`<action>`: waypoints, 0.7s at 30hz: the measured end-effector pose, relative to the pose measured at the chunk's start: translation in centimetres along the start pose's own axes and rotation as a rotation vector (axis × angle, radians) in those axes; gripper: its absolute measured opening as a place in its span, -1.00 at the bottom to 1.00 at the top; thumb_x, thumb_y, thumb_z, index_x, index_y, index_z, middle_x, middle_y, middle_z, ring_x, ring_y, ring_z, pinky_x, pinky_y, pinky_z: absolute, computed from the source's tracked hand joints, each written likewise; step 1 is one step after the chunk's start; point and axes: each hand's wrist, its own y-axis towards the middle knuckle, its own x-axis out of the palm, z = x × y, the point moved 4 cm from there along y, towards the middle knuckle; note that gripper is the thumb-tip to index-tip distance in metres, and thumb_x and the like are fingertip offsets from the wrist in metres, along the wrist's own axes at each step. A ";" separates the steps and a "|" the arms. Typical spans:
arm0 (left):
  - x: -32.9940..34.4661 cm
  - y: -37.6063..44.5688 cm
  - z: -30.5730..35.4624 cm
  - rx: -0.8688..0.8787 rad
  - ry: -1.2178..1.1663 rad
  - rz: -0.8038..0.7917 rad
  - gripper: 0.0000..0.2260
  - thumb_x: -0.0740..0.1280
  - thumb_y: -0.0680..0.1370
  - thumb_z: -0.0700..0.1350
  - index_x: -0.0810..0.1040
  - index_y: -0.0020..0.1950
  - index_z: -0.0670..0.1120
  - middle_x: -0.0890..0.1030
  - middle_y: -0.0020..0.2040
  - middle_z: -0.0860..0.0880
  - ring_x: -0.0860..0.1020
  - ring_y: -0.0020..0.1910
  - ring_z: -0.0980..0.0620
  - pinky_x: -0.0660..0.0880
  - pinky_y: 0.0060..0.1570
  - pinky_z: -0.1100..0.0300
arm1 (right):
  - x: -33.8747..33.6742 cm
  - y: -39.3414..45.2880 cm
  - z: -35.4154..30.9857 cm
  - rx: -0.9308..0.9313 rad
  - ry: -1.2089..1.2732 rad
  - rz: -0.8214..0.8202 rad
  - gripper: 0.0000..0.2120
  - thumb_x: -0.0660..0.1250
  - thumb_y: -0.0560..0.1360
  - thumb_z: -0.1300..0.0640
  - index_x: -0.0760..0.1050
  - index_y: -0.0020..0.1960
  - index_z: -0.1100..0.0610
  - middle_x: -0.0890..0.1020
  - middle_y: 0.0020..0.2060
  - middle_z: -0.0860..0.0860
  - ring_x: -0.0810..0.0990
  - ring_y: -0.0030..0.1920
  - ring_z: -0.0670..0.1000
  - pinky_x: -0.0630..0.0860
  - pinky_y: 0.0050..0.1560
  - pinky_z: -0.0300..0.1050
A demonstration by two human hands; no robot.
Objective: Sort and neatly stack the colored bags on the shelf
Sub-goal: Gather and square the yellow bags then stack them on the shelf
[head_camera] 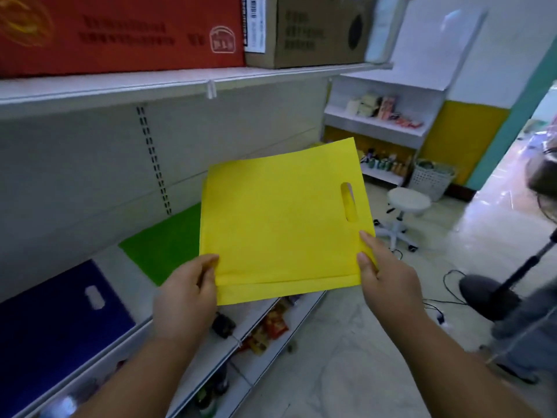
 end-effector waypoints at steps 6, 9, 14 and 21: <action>12.7 10.1 6.3 0.073 -0.046 -0.127 -0.76 0.31 0.58 -0.13 0.62 0.21 0.05 0.67 0.10 -0.01 0.60 -0.07 -0.08 0.48 -0.19 0.14 | -1.8 10.0 7.5 0.149 -0.049 0.068 -0.58 0.23 0.61 0.02 0.35 0.46 -0.12 0.65 0.07 0.17 0.59 -0.02 0.21 0.49 -0.11 0.01; 18.8 14.3 10.3 0.102 -0.065 -0.192 -0.76 0.31 0.58 -0.12 0.62 0.21 0.07 0.67 0.08 -0.04 0.59 -0.14 -0.08 0.44 -0.26 0.16 | -3.7 14.7 11.6 0.217 -0.046 0.123 -0.58 0.24 0.60 0.02 0.35 0.45 -0.12 0.63 0.16 0.12 0.59 0.07 0.19 0.51 -0.02 0.01; 28.6 19.2 16.2 0.195 -0.045 -0.206 -0.75 0.30 0.58 -0.14 0.62 0.23 0.04 0.64 0.16 0.00 0.58 0.06 -0.05 0.42 -0.14 0.15 | -4.1 22.2 20.0 0.275 -0.042 0.140 -0.58 0.24 0.61 0.01 0.35 0.45 -0.11 0.61 0.19 0.15 0.58 0.10 0.20 0.52 0.06 0.07; 39.9 25.2 21.4 0.093 0.018 -0.156 -0.75 0.28 0.60 -0.14 0.62 0.24 0.02 0.63 0.20 0.00 0.57 0.14 -0.06 0.41 -0.08 0.17 | -2.7 37.0 29.6 0.163 0.014 0.043 -0.59 0.25 0.60 0.05 0.38 0.44 -0.04 0.56 0.27 0.08 0.54 0.17 0.15 0.41 0.00 -0.09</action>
